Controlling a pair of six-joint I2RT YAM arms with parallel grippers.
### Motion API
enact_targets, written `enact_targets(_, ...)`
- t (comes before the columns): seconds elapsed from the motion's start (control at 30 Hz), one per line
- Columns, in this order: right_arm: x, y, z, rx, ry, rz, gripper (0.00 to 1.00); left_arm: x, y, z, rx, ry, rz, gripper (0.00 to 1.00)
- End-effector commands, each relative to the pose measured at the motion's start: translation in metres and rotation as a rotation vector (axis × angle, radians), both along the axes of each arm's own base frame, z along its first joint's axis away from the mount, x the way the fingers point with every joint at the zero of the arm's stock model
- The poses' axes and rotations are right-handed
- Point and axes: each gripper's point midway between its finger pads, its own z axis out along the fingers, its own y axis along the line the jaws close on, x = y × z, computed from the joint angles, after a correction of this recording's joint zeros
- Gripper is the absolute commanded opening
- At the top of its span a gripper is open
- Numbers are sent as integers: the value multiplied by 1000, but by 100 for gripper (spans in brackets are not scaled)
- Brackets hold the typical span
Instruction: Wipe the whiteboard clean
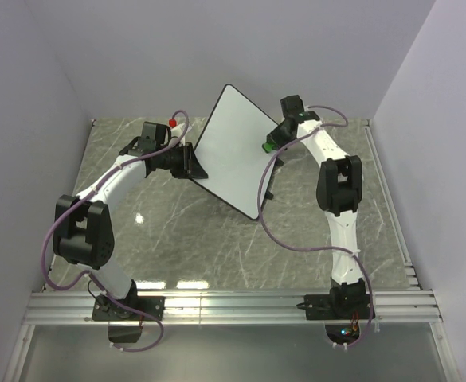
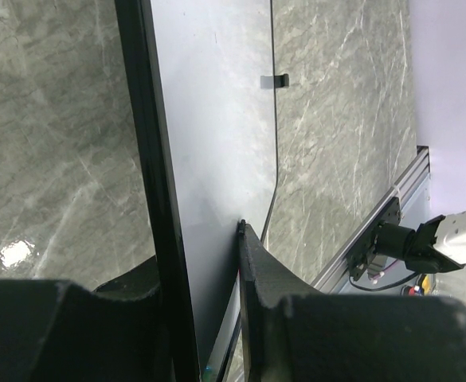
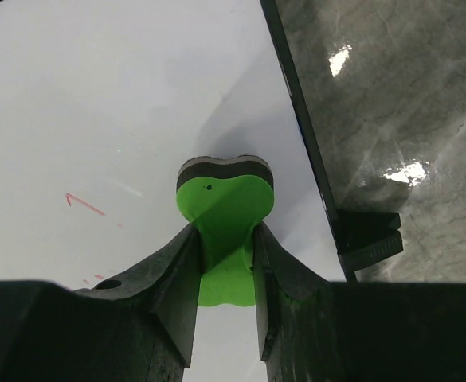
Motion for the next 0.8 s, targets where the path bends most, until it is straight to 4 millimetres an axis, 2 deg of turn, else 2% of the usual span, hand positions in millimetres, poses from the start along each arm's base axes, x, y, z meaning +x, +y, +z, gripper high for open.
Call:
enact_targets(0.0, -32, 41, -11, 5, 82, 130, 0, -21, 2, -60, 186, 45, -100, 0)
enact_targets(0.03, -27, 48, -6, 31, 56, 138, 0, -21, 2, -59, 185, 44, -100, 0)
enact_targets(0.07, -13, 57, 8, 67, -7, 128, 0, -21, 2, -59, 185, 42, -99, 0)
enact_targets(0.27, 43, 78, 58, 214, -192, 58, 0, -22, 3, -57, 183, 36, -97, 0)
enact_targets(0.37, 57, 85, 71, 288, -241, 28, 0, -22, 3, -57, 184, 34, -94, 0)
enact_targets(0.43, 63, 91, 79, 328, -274, 24, 0, -23, 3, -57, 184, 33, -95, 0)
enact_targets(0.53, 64, 99, 78, 381, -271, 31, 0, -23, 2, -57, 184, 35, -96, 0)
enact_targets(0.6, 62, 108, 79, 420, -268, 56, 0, -23, 3, -59, 185, 40, -95, 0)
enact_targets(0.63, 65, 114, 88, 460, -302, 72, 0, -23, 3, -59, 185, 38, -94, 0)
enact_targets(0.7, 61, 126, 88, 518, -300, 110, 0, -22, 3, -59, 184, 40, -95, 0)
enact_targets(0.77, 64, 128, 91, 530, -314, 106, 0, -22, 2, -59, 184, 43, -97, 0)
